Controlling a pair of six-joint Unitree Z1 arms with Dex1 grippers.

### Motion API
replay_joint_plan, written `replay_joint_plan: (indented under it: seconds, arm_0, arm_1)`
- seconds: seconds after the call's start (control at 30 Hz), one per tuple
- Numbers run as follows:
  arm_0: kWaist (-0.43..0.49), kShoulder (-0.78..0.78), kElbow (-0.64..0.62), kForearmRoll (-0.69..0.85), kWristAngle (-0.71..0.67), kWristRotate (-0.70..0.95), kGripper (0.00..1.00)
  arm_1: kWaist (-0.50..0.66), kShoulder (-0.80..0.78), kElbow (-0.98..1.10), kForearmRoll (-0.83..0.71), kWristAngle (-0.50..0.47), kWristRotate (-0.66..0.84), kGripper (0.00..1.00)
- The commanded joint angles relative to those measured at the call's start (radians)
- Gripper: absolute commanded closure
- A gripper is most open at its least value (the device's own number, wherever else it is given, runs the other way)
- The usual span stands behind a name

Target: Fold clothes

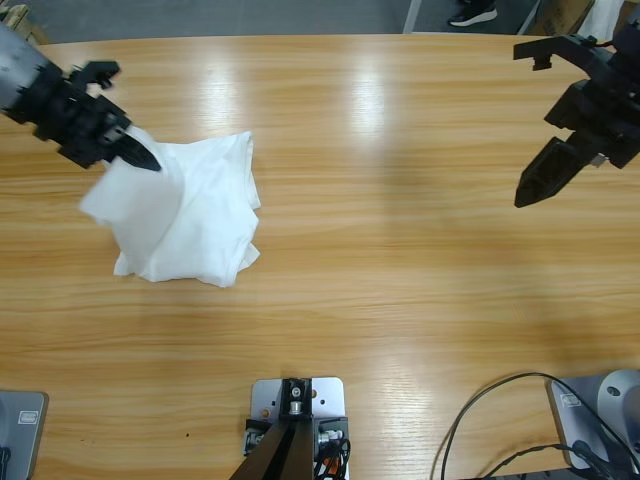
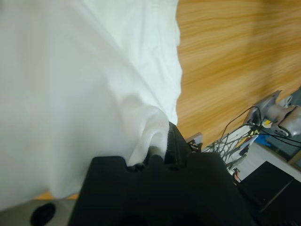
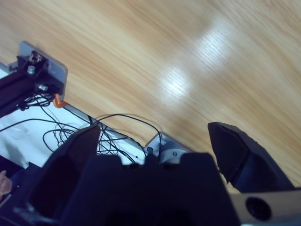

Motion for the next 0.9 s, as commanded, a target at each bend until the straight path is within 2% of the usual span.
replay_joint_plan:
  seconds: [0.03,0.1,0.13,0.2,0.23,0.33,0.4,0.63,0.67,0.7,0.73,0.77,0.9]
  arm_0:
    - [-0.082,0.181,-0.053,0.011,0.017,-0.025,1.0]
    - [-0.11,0.185,-0.068,0.012,0.015,-0.029,1.0]
    - [-0.133,0.183,-0.078,0.013,0.016,-0.031,0.846]
    - [-0.176,0.179,-0.102,0.013,0.022,-0.039,0.198]
    - [-0.206,0.178,-0.122,0.013,0.026,-0.039,0.039]
    - [-0.302,0.18,-0.188,0.035,0.059,-0.039,0.032]
    - [-0.324,0.194,-0.205,0.046,0.052,-0.035,0.032]
    - [-0.324,0.108,-0.186,0.106,0.03,0.017,0.032]
    - [-0.31,0.096,-0.154,0.108,0.032,0.024,0.062]
    - [-0.3,0.089,-0.131,0.108,0.033,0.035,0.171]
    - [-0.29,0.068,-0.104,0.106,0.053,0.038,0.15]
    - [-0.281,0.045,-0.089,0.101,0.068,0.038,0.041]
    - [-0.229,0.014,-0.063,0.099,0.079,0.066,0.032]
  arm_1:
    - [0.009,-0.043,0.009,0.032,0.012,-0.028,0.073]
    - [0.008,-0.038,0.003,0.034,0.013,-0.03,0.072]
    - [0.008,-0.036,0.0,0.034,0.013,-0.03,0.073]
    - [0.009,-0.032,-0.008,0.036,0.015,-0.031,0.073]
    - [0.008,-0.027,-0.01,0.037,0.015,-0.033,0.071]
    - [0.008,-0.02,-0.015,0.036,0.02,-0.034,0.073]
    - [0.008,-0.016,-0.016,0.037,0.028,-0.036,0.069]
    - [0.029,-0.026,-0.039,0.038,0.062,-0.037,0.072]
    - [0.048,-0.026,-0.06,0.042,0.07,-0.037,0.072]
    - [0.084,-0.017,-0.097,0.052,0.078,-0.034,0.073]
    - [0.126,0.001,-0.139,0.066,0.081,-0.024,0.073]
    - [0.159,0.02,-0.174,0.078,0.081,-0.016,0.073]
    - [0.291,0.086,-0.297,0.103,0.089,0.032,0.073]
